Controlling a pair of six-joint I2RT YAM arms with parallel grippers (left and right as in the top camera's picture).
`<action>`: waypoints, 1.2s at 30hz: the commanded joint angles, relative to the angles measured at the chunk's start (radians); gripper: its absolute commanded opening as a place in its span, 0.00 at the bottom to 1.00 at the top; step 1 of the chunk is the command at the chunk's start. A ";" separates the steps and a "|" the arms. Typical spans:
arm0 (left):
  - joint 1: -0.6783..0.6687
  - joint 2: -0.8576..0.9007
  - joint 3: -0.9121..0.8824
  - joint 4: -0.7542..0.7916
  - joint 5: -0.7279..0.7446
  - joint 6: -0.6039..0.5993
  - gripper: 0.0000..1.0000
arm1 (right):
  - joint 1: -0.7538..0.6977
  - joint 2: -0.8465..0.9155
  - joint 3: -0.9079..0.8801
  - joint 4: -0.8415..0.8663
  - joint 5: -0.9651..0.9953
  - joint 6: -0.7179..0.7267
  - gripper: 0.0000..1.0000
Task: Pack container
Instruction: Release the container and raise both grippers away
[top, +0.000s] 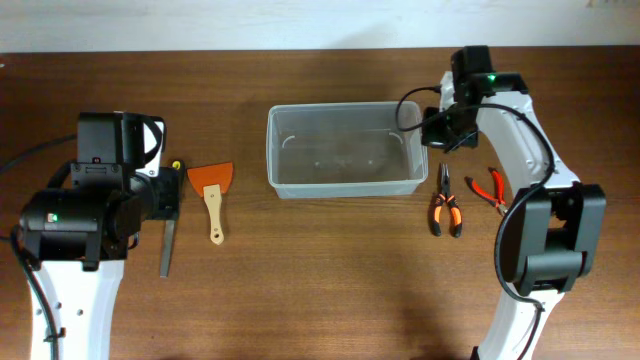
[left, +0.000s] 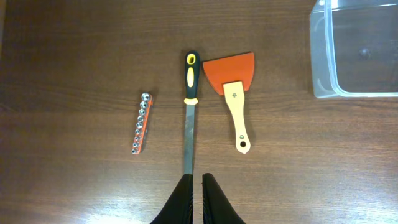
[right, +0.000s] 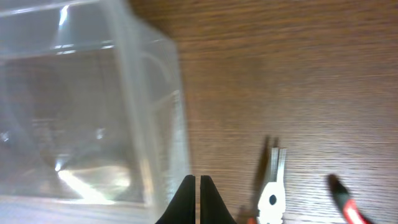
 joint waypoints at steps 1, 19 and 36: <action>0.007 -0.010 0.006 -0.010 -0.012 -0.010 0.08 | 0.021 -0.001 0.000 0.000 -0.048 0.003 0.04; 0.007 -0.010 0.006 -0.028 -0.015 -0.010 0.42 | -0.002 -0.040 0.057 -0.101 0.061 -0.099 0.04; 0.007 0.288 0.003 -0.016 0.104 0.031 0.72 | 0.000 -0.476 0.386 -0.262 0.068 -0.122 0.99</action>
